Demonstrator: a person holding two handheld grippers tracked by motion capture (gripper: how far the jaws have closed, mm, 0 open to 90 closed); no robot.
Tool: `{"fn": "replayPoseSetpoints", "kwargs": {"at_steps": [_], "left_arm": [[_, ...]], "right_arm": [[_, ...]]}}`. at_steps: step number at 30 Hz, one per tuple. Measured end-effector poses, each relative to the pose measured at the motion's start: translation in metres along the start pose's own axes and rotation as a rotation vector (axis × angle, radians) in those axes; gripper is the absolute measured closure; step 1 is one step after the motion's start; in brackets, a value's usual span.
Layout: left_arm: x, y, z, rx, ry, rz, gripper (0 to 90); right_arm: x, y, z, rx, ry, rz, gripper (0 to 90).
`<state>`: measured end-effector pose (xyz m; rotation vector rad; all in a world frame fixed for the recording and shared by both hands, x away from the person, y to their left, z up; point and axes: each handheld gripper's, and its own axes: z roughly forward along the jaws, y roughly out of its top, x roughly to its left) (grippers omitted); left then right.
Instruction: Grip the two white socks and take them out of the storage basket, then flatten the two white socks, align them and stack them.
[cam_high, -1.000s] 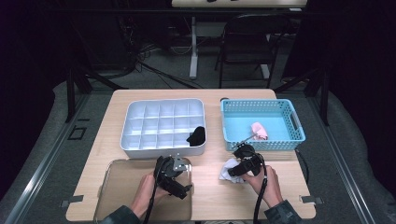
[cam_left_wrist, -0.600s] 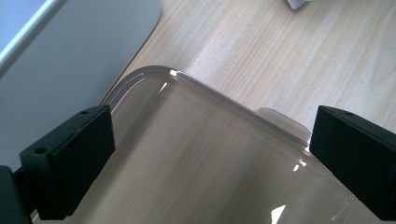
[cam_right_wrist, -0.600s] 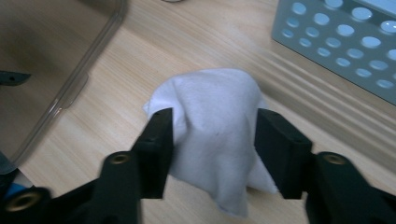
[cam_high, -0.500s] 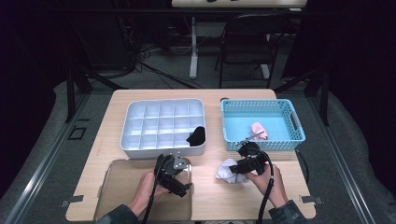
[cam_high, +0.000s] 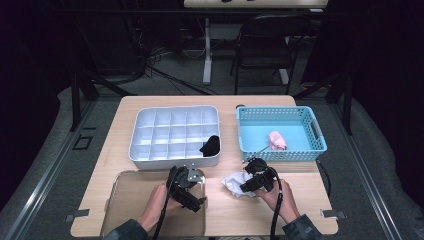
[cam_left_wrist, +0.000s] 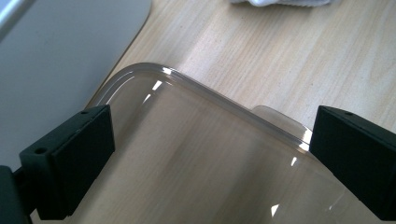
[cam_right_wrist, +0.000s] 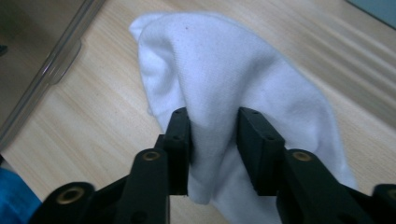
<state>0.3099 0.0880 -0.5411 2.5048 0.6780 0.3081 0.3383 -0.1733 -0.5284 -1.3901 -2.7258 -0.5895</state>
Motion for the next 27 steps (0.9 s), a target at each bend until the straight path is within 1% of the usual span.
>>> {"fn": "replayPoseSetpoints", "kwargs": {"at_steps": [3,4,5,7,8,9,10,11,12,13,14,15,17,18,20,21,23,25,27], "left_arm": [[0.000,0.000,0.001,0.003,0.000,0.006,0.2],[0.000,0.000,0.001,0.003,0.000,0.005,0.2],[0.000,0.000,0.001,0.004,0.001,0.008,0.2],[-0.001,0.000,0.001,0.006,0.002,0.008,0.2],[-0.001,0.000,0.001,0.006,0.001,0.008,0.2],[-0.001,0.000,0.001,0.005,0.001,0.008,0.2],[-0.001,0.000,0.001,0.006,0.000,0.008,0.1],[-0.001,0.001,0.001,0.006,-0.001,0.009,0.2],[-0.001,0.001,0.001,0.004,0.001,0.009,0.2],[-0.001,0.001,0.001,0.006,-0.001,0.009,0.2],[-0.001,0.001,0.002,0.007,-0.004,0.007,0.2],[-0.002,0.001,0.002,0.008,-0.002,0.005,0.2],[-0.002,0.001,0.002,0.007,-0.005,0.003,0.2],[-0.002,0.001,0.002,0.005,-0.007,0.000,0.3],[-0.003,0.002,0.002,0.002,-0.010,-0.001,0.3],[-0.003,0.002,0.002,-0.005,-0.027,-0.011,0.3],[-0.004,0.003,0.003,-0.010,-0.038,-0.016,0.6],[-0.005,0.004,0.004,-0.017,-0.041,-0.025,1.3],[-0.006,0.005,0.004,-0.020,-0.043,-0.030,3.4]], "right_arm": [[0.000,-0.001,-0.003,-0.010,0.045,0.006,47.4],[-0.002,-0.001,-0.007,-0.011,0.054,0.005,44.3],[-0.002,-0.002,-0.010,-0.044,0.064,0.022,41.9],[-0.007,-0.003,-0.023,-0.059,0.071,0.013,37.6],[-0.009,-0.005,-0.027,-0.099,0.071,0.037,37.6],[-0.013,-0.007,-0.032,-0.118,0.065,0.042,37.4],[-0.017,-0.008,-0.037,-0.127,0.046,0.046,37.4],[-0.020,-0.010,-0.039,-0.152,0.027,0.070,37.3],[-0.024,-0.011,-0.040,-0.157,0.011,0.079,37.1],[-0.027,-0.012,-0.040,-0.149,-0.012,0.089,36.7],[-0.030,-0.013,-0.039,-0.143,-0.030,0.096,38.0],[-0.033,-0.014,-0.036,-0.135,-0.035,0.111,39.9],[-0.038,-0.014,-0.028,-0.100,-0.042,0.115,43.1],[-0.039,-0.014,-0.023,-0.076,-0.053,0.112,46.7],[-0.041,-0.013,-0.013,-0.061,-0.032,0.114,52.6],[-0.042,-0.013,-0.010,-0.034,-0.036,0.099,57.4],[-0.039,-0.012,-0.004,-0.051,-0.019,0.100,63.8],[-0.036,-0.012,-0.003,-0.049,-0.032,0.084,69.3],[-0.034,-0.011,-0.003,-0.067,-0.040,0.066,74.3]]}}
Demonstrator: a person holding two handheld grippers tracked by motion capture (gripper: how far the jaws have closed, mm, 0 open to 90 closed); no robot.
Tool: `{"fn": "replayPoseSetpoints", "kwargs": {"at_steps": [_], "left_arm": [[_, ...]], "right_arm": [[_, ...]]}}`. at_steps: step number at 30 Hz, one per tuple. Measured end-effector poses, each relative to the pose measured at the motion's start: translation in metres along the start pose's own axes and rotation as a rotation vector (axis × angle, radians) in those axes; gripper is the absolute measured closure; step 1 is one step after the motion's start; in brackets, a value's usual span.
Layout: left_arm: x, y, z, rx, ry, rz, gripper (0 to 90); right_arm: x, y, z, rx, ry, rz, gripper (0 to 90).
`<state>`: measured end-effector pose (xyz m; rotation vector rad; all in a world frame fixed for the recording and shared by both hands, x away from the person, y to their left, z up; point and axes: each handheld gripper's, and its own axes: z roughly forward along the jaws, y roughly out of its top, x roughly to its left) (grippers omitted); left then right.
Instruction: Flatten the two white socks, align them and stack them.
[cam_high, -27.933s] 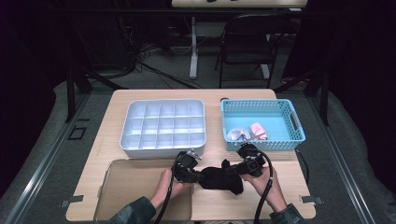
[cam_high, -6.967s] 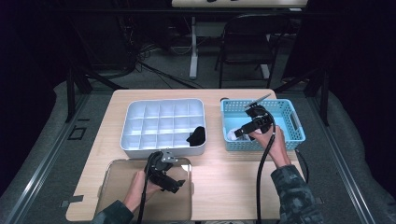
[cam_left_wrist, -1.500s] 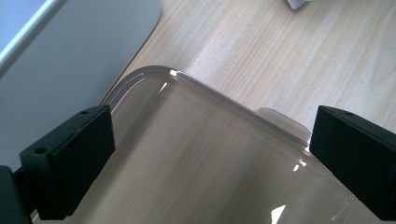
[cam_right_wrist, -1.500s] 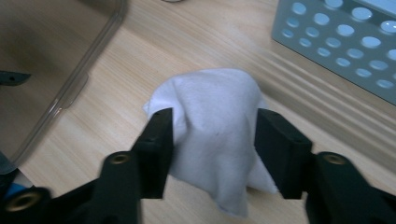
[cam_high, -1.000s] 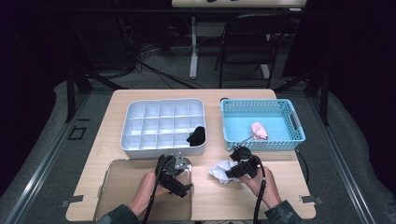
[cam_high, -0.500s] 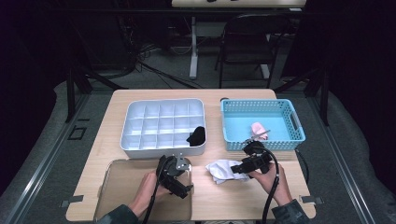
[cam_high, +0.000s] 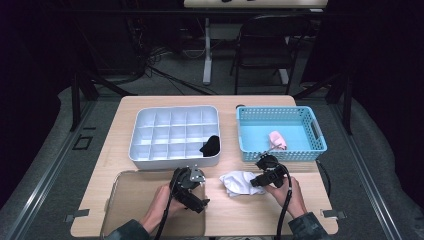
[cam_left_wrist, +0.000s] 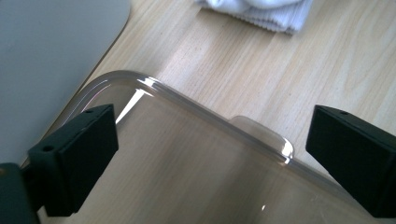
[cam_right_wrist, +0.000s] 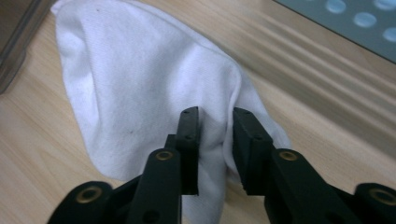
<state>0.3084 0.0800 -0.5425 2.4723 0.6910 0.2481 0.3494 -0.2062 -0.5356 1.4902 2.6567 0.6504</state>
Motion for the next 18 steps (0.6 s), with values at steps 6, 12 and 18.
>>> {"fn": "replayPoseSetpoints", "kwargs": {"at_steps": [6,12,18], "left_arm": [[0.000,0.005,0.001,-0.030,-0.029,-0.025,16.5],[-0.003,0.013,0.004,-0.038,-0.023,-0.020,29.2],[-0.006,0.019,0.007,-0.039,-0.010,-0.020,35.9]], "right_arm": [[0.003,0.001,-0.010,-0.062,0.025,-0.005,78.6],[0.005,0.004,-0.017,-0.101,0.042,-0.001,60.8],[0.022,0.006,-0.025,-0.125,0.037,-0.060,43.8]]}}
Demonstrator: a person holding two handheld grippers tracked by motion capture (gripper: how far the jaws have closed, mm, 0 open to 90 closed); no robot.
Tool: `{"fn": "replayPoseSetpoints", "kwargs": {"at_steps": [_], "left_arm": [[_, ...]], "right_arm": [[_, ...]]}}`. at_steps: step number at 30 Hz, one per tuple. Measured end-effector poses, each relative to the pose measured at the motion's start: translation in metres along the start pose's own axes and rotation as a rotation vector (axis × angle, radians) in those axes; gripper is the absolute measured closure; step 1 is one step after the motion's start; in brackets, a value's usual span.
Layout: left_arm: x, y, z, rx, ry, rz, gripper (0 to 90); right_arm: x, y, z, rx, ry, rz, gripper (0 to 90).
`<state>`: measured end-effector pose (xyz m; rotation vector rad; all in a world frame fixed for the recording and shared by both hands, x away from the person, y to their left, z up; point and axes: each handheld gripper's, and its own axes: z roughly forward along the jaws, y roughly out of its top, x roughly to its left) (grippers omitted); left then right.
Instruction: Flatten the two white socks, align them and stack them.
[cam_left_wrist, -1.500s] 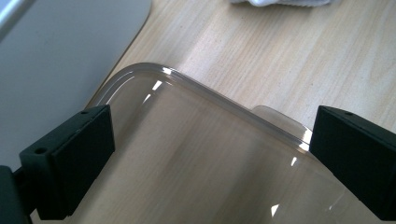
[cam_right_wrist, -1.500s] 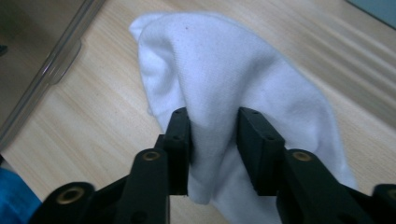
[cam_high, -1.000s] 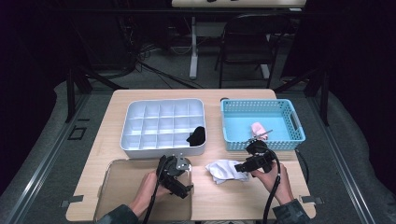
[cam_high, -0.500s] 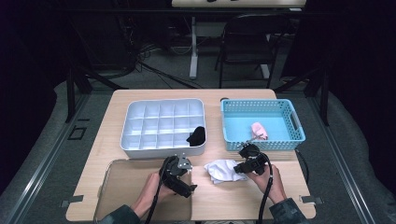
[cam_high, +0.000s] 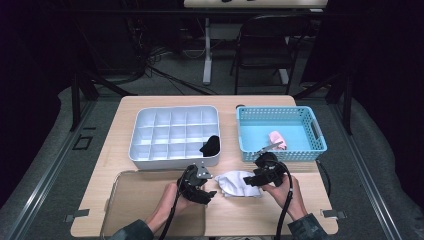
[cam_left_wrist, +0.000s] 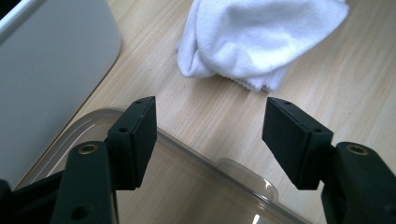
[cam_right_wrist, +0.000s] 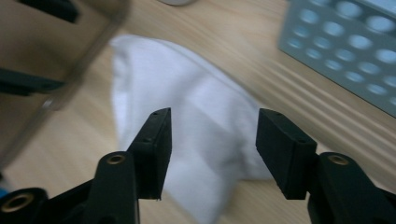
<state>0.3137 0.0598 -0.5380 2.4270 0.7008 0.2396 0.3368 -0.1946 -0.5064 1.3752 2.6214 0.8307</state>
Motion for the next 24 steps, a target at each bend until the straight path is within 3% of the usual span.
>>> {"fn": "replayPoseSetpoints", "kwargs": {"at_steps": [3,5,8,12,19,24], "left_arm": [[0.001,0.002,0.003,0.008,0.001,-0.007,39.2],[0.002,0.003,0.005,0.015,0.008,-0.011,41.5],[0.003,0.006,0.009,0.022,0.008,-0.014,46.4],[0.005,0.010,0.013,0.024,0.017,-0.012,49.6],[0.010,0.015,0.019,0.029,0.001,-0.019,52.8],[0.009,0.017,0.026,0.030,-0.051,-0.010,66.7]], "right_arm": [[0.016,0.003,0.005,0.023,0.030,-0.063,42.4],[0.024,0.004,0.016,0.062,0.022,-0.099,45.8],[0.030,0.004,0.028,0.090,-0.010,-0.113,61.4],[0.032,0.004,0.031,0.085,-0.018,-0.112,80.8],[0.030,0.004,0.023,0.073,0.024,-0.147,83.7],[0.026,0.003,0.023,0.077,0.041,-0.152,83.3]]}}
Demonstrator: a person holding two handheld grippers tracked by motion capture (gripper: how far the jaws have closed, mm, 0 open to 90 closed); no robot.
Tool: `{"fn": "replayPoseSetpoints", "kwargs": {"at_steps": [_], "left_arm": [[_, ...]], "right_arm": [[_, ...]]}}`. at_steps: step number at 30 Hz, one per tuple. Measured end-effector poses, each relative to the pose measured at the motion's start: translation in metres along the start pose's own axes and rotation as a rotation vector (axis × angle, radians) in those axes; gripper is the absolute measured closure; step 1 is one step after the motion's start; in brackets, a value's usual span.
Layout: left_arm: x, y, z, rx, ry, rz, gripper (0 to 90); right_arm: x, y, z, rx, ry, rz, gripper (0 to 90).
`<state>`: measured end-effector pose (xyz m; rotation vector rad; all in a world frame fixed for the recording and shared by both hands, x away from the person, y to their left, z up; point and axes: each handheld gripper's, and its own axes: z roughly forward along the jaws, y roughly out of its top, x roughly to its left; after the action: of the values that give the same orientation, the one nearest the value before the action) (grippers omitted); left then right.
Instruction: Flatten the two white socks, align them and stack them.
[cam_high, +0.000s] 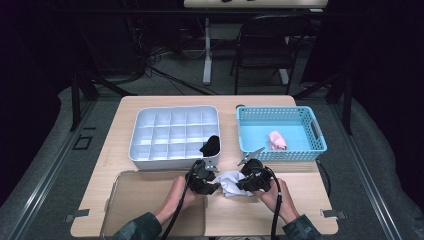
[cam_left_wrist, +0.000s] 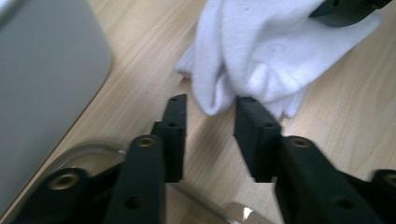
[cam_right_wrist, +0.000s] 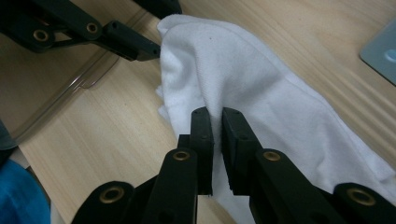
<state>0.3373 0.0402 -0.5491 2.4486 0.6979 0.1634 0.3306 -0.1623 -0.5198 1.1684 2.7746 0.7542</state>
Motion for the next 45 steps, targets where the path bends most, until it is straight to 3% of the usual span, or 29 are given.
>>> {"fn": "replayPoseSetpoints", "kwargs": {"at_steps": [4,9,15,16,18,19,22,24,28,30,31,34,35,36,37,39,41,42,43,45], "left_arm": [[-0.002,-0.001,-0.001,-0.043,0.003,0.004,84.7],[-0.002,-0.003,-0.006,-0.060,0.011,0.003,87.2],[0.001,-0.005,-0.005,-0.033,0.042,-0.001,87.4],[0.002,-0.006,-0.005,-0.025,0.045,-0.007,87.4],[0.002,-0.006,-0.005,-0.021,0.057,-0.006,87.4],[0.003,-0.006,-0.006,-0.014,0.069,-0.008,87.4],[0.004,-0.006,-0.008,-0.003,0.094,-0.009,87.3],[0.005,-0.007,-0.010,0.000,0.110,-0.014,87.2],[0.008,-0.007,-0.014,0.010,0.145,-0.027,87.1],[0.008,-0.007,-0.015,0.014,0.153,-0.028,87.0],[0.008,-0.007,-0.016,0.023,0.168,-0.031,87.0],[0.009,-0.008,-0.016,0.034,0.179,-0.035,86.7],[0.009,-0.008,-0.016,0.037,0.176,-0.036,86.5],[0.009,-0.008,-0.016,0.037,0.176,-0.036,86.0],[0.009,-0.008,-0.016,0.035,0.167,-0.039,85.0],[0.007,-0.006,-0.015,0.033,0.159,-0.038,78.0],[0.005,-0.005,-0.015,0.031,0.137,-0.034,72.9],[0.005,-0.005,-0.015,0.031,0.137,-0.034,70.0],[0.004,-0.005,-0.015,0.030,0.120,-0.027,69.4],[0.003,-0.005,-0.014,0.034,0.107,-0.025,67.5]], "right_arm": [[-0.001,-0.001,0.002,-0.002,0.005,-0.002,80.7],[-0.005,-0.004,0.001,-0.004,0.000,0.014,82.2],[-0.013,-0.010,-0.009,0.028,-0.083,0.055,86.4],[-0.018,-0.014,-0.014,0.022,-0.114,0.089,86.8],[-0.022,-0.015,-0.017,0.034,-0.115,0.095,87.0],[-0.027,-0.018,-0.019,0.040,-0.130,0.134,87.2],[-0.036,-0.024,-0.021,0.085,-0.149,0.186,87.2],[-0.044,-0.029,-0.021,0.136,-0.196,0.206,87.1],[-0.056,-0.038,-0.021,0.204,-0.239,0.259,86.9],[-0.058,-0.039,-0.021,0.223,-0.257,0.263,86.9],[-0.063,-0.043,-0.022,0.248,-0.280,0.293,86.8],[-0.069,-0.049,-0.022,0.268,-0.322,0.328,85.9],[-0.071,-0.049,-0.023,0.301,-0.334,0.327,83.0],[-0.071,-0.049,-0.023,0.301,-0.334,0.327,83.0],[-0.072,-0.050,-0.024,0.283,-0.337,0.334,66.8],[-0.071,-0.047,-0.029,0.221,-0.302,0.329,55.7],[-0.065,-0.044,-0.036,0.142,-0.281,0.314,48.6],[-0.065,-0.044,-0.036,0.142,-0.281,0.314,48.6],[-0.058,-0.040,-0.040,0.080,-0.248,0.269,44.5],[-0.051,-0.035,-0.040,0.034,-0.191,0.237,43.2]]}}
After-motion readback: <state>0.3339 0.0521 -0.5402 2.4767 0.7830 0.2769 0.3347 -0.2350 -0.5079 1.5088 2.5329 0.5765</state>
